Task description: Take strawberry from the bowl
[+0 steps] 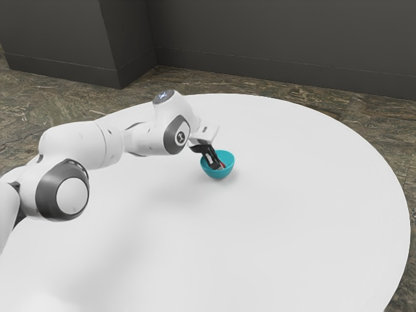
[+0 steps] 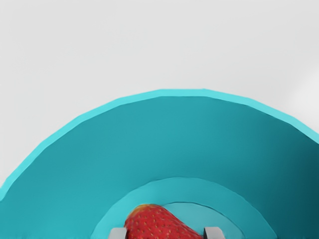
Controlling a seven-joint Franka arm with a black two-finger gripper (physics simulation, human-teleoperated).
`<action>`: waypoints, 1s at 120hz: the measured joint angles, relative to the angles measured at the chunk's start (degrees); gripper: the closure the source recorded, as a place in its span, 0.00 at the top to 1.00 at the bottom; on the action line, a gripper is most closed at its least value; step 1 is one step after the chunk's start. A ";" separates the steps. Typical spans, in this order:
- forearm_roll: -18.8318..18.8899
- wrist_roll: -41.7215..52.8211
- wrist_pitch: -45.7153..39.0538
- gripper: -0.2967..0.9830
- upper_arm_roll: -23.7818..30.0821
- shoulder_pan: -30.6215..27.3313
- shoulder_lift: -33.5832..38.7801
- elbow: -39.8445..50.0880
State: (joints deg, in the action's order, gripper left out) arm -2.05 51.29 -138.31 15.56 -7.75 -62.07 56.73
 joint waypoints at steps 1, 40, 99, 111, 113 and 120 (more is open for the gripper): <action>0.03 -0.02 0.01 0.28 0.00 0.00 0.04 0.00; 0.74 -1.13 0.09 0.26 0.49 1.25 2.79 -0.09; 0.38 -4.25 -0.01 0.25 0.90 14.28 3.29 2.57; 0.20 -4.91 0.06 0.34 0.82 14.61 2.94 3.24; 0.10 -4.94 0.11 0.36 0.81 14.63 2.92 3.33; -0.19 -5.02 0.27 0.45 0.79 14.73 2.88 3.54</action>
State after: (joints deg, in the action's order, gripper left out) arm -2.24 46.26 -138.04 16.35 6.98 -59.19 60.28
